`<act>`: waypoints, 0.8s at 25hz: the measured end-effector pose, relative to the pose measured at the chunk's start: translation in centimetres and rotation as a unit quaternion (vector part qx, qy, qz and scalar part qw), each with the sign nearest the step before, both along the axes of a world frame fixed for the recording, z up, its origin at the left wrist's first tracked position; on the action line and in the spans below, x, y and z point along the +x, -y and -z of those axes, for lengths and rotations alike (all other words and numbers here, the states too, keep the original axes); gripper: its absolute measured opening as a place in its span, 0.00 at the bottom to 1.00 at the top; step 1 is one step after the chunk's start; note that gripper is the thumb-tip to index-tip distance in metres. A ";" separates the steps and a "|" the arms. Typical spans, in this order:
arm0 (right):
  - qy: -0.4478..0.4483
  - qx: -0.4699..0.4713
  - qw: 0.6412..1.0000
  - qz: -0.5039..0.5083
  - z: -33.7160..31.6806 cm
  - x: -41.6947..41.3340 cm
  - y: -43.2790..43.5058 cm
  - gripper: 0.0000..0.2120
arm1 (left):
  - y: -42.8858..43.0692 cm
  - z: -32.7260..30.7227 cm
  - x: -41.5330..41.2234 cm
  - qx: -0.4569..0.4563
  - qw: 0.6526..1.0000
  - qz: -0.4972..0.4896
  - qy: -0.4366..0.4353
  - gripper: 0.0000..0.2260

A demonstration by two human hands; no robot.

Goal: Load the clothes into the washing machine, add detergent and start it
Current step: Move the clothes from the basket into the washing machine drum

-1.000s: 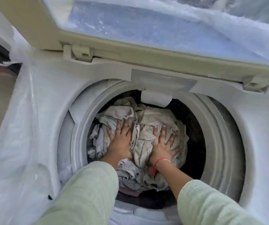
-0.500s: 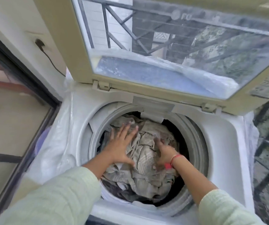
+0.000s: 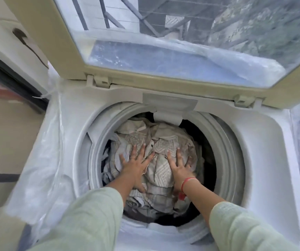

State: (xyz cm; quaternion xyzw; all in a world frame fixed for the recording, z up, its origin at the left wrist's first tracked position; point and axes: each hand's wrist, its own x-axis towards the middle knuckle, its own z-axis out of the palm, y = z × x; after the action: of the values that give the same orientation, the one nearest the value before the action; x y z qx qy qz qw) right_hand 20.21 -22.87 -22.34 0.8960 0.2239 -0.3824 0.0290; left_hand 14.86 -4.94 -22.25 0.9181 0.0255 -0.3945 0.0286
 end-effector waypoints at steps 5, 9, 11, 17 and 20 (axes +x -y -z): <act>0.004 -0.037 0.999 0.013 4.0 1.1 -0.3 0.51 | 1.3 4.6 1.8 -0.007 0.998 -0.015 -0.058 0.64; -0.023 -0.060 0.997 0.033 4.2 2.4 -0.7 0.57 | 1.4 4.8 3.4 -0.005 0.995 -0.016 -0.096 0.65; -0.036 -0.057 0.997 0.042 3.1 1.7 -0.6 0.59 | 1.1 3.0 3.1 -0.022 0.993 -0.016 -0.115 0.65; -0.078 -0.052 0.996 0.012 -4.9 1.0 0.1 0.56 | -1.1 -7.2 2.0 -0.126 0.986 -0.085 -0.067 0.49; -0.043 -0.015 0.999 0.009 -9.1 0.1 0.0 0.54 | -1.5 -11.7 -0.3 -0.139 0.982 -0.126 0.004 0.39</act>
State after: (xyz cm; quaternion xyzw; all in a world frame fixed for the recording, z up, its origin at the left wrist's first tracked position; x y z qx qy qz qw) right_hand 20.28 -22.85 -13.24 0.8801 0.2109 -0.4245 0.0289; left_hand 14.61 -3.48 -10.54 0.8962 0.0861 -0.3835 0.2059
